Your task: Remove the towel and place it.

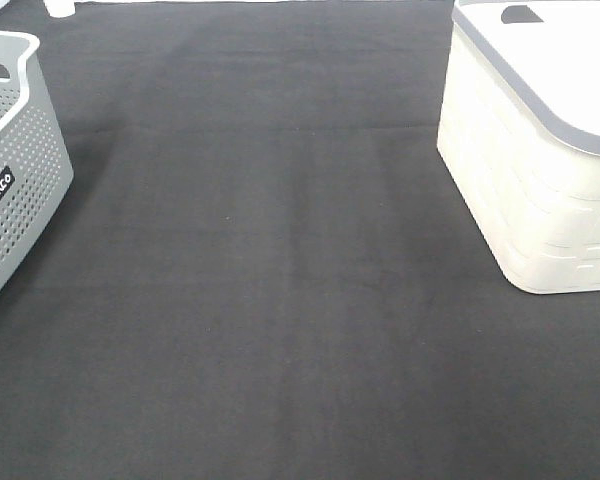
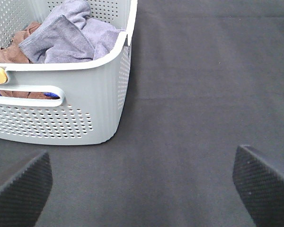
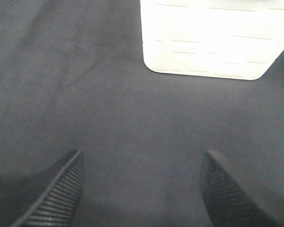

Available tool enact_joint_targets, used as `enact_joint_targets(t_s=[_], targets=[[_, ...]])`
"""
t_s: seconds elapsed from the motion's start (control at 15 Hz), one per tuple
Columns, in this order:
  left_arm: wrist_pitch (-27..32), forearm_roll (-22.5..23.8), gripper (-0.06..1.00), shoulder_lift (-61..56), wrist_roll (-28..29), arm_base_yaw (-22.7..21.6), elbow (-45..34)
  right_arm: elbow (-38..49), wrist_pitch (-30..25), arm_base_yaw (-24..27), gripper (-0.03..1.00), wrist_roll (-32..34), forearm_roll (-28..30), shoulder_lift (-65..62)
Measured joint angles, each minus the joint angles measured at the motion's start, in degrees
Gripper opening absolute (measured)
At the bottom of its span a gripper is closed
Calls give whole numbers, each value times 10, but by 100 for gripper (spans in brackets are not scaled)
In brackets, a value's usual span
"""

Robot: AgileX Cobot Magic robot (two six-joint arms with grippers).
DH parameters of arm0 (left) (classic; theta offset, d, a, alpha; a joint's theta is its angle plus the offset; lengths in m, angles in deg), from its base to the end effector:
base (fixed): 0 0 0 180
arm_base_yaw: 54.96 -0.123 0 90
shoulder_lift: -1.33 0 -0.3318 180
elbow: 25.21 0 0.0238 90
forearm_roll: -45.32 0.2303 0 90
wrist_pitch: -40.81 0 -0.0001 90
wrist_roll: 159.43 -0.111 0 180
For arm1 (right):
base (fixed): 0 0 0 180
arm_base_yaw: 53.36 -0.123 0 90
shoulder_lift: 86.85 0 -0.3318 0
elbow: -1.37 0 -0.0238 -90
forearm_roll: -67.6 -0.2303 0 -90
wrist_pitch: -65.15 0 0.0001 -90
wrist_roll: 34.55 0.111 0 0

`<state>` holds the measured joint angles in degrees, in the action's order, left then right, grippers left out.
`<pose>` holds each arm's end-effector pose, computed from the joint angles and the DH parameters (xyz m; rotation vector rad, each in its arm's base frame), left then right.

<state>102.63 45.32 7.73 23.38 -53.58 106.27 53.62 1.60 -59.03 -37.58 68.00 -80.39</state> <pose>-0.0558 0.0013 0.2618 -0.0254 2.0376 -0.0459 -0.0511 -0.0058 0.2409 -0.1615 2.1278 0.0186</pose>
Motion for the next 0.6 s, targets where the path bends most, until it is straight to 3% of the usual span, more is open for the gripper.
enact_joint_targets(t_s=[0.6], targets=[[0, -29, 98, 0, -38, 0, 0, 0, 0, 0, 68, 0, 0, 0]])
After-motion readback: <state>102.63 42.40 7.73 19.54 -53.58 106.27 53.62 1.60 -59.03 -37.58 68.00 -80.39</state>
